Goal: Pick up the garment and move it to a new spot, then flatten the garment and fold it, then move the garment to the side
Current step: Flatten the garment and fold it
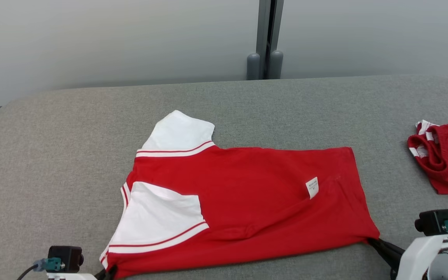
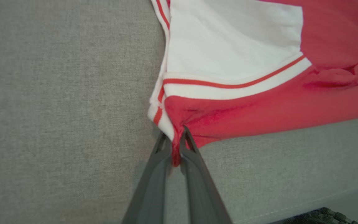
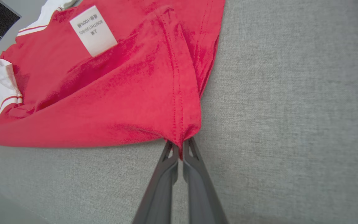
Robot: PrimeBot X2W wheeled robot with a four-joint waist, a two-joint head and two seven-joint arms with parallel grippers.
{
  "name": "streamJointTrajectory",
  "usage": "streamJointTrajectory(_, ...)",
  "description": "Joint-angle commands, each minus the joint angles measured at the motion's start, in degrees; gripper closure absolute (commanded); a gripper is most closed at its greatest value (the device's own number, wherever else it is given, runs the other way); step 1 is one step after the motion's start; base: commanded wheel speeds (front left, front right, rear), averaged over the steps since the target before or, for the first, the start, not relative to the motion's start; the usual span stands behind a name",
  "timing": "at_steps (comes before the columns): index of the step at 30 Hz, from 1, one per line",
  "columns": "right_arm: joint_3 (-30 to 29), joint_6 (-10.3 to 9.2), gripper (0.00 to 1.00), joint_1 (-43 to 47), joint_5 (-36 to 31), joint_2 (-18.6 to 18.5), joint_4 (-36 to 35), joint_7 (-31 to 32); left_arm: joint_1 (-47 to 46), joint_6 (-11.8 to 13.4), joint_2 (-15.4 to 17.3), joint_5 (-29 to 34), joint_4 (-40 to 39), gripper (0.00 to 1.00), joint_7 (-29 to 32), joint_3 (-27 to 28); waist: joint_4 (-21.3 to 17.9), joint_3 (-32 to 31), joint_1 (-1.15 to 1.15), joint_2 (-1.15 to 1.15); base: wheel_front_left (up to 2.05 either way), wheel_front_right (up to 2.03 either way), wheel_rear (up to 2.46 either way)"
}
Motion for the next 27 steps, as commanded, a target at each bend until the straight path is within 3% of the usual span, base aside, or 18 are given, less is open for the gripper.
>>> streamJointTrajectory(1, -0.89, -0.01, 1.00, 1.65, 0.05, -1.27, -0.63, 0.37, 1.15, 0.71, 0.62, -0.41, -0.84, 1.00, 0.39, 0.01, -0.14, -0.10, 0.00, 0.00, 0.00, 0.00, 0.00)
streamJointTrajectory(7, -5.03, -0.01, 1.00, 5.81, -1.65, -1.74, -3.52, 2.72, 4.61, 2.72, 2.01, -2.05, -4.96, 1.00, 2.18, -0.38, -1.00, -0.30, 0.00, 0.00, 0.00, 0.00, 0.00)
streamJointTrajectory(8, -5.87, -0.01, 0.83, 6.22, -2.11, -1.50, -3.75, 3.06, 4.79, 2.92, 2.19, -2.15, -5.43, 1.00, 2.34, -0.31, -1.06, -0.29, 0.00, 0.00, 0.00, 0.00, 0.00)
streamJointTrajectory(9, -6.60, -0.01, 0.20, 6.62, -2.63, -1.22, -3.79, 3.49, 5.00, 3.23, 2.40, -2.23, -5.83, 1.00, 2.44, -0.25, -1.09, -0.31, 0.00, 0.00, 0.00, 0.00, 0.00)
streamJointTrajectory(10, -7.46, -0.01, 0.00, 6.93, -3.18, -0.94, -3.77, 3.82, 5.18, 3.25, 2.57, -2.25, -6.14, 0.52, 2.59, -0.20, -1.10, -0.35, 0.00, 0.00, 0.00, 0.00, 0.00)
streamJointTrajectory(11, -8.23, -0.01, 0.00, 7.14, -3.75, -0.53, -3.89, 4.22, 5.25, 3.43, 2.70, -2.27, -6.42, 0.00, 2.76, -0.28, -1.08, -0.37, 0.00, 0.00, 0.00, 0.00, 0.00)
streamJointTrajectory(27, -20.48, 0.00, 0.00, 9.87, -12.61, 4.54, -13.70, 7.40, -0.30, 5.78, 4.54, 2.86, -9.69, 0.00, -1.60, 2.28, -1.56, 1.46, 0.00, 0.00, 0.00, 0.00, 0.00)
